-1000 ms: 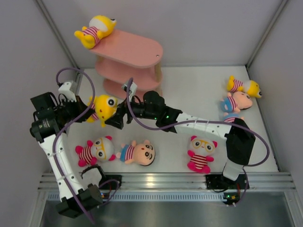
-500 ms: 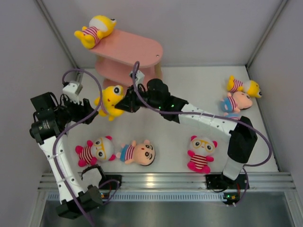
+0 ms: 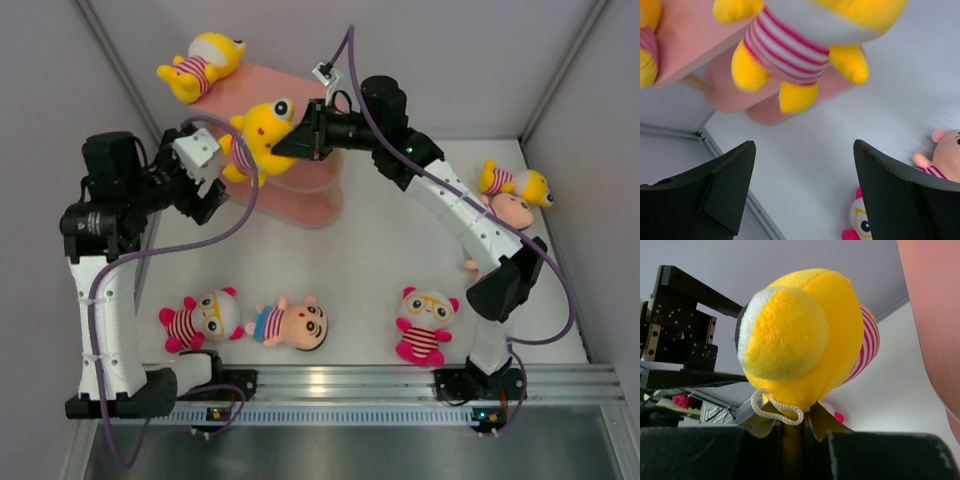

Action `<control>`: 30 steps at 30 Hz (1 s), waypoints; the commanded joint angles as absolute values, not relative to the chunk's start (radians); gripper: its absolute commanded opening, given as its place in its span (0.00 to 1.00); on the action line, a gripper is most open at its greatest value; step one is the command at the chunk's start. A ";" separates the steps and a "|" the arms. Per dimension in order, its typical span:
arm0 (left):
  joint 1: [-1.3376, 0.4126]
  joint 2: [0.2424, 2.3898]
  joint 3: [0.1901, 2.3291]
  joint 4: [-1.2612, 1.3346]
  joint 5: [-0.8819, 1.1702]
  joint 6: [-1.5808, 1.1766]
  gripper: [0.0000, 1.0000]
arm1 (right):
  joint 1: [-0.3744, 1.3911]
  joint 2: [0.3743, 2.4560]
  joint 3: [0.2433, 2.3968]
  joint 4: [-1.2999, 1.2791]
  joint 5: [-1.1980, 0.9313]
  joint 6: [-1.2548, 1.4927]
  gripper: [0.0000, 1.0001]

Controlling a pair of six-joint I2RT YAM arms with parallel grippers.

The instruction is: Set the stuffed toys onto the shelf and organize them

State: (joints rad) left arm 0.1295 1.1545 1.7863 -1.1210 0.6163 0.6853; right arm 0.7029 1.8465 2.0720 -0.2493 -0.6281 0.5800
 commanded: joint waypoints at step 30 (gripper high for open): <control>-0.218 1.416 1.949 -0.856 0.329 0.426 0.00 | 0.580 1.738 1.903 -0.209 -0.695 0.644 0.78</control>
